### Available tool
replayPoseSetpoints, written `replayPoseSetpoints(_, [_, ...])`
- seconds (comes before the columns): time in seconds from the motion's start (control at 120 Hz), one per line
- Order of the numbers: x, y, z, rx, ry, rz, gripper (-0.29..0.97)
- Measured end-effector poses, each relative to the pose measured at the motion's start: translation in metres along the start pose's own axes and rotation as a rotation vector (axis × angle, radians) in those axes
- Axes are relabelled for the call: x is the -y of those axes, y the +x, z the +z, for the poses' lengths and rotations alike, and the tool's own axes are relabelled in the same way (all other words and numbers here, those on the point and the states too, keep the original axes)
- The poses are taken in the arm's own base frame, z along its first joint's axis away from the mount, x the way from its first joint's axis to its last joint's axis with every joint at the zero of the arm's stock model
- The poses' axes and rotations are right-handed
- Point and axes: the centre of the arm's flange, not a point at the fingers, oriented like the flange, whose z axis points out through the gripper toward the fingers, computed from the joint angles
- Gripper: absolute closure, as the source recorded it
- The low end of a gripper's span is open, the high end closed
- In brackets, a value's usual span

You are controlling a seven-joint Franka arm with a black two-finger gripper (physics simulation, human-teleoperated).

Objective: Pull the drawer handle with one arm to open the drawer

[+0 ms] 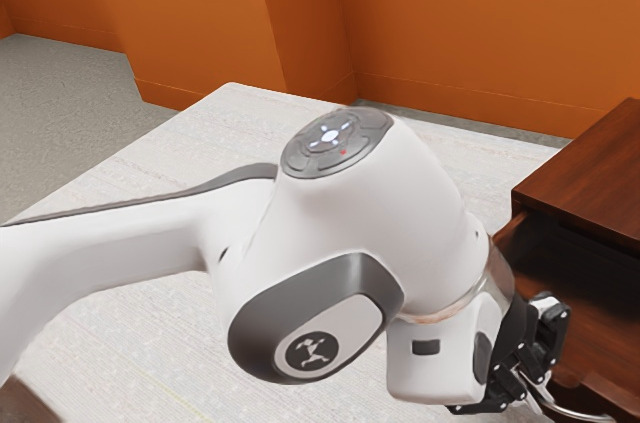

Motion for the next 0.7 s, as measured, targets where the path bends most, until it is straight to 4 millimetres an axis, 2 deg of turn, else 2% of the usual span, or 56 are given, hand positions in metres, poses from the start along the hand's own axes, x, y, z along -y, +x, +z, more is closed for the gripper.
replayPoseSetpoints(0.242, [-0.006,0.002,-0.003,0.005,0.001,0.000,0.78])
replayPoseSetpoints(0.5, [-0.013,0.003,-0.005,0.004,-0.007,-0.005,0.65])
replayPoseSetpoints(0.608, [-0.018,0.011,-0.020,0.005,0.012,0.004,0.61])
replayPoseSetpoints(0.7, [-0.023,0.022,-0.047,0.010,0.051,0.018,0.57])
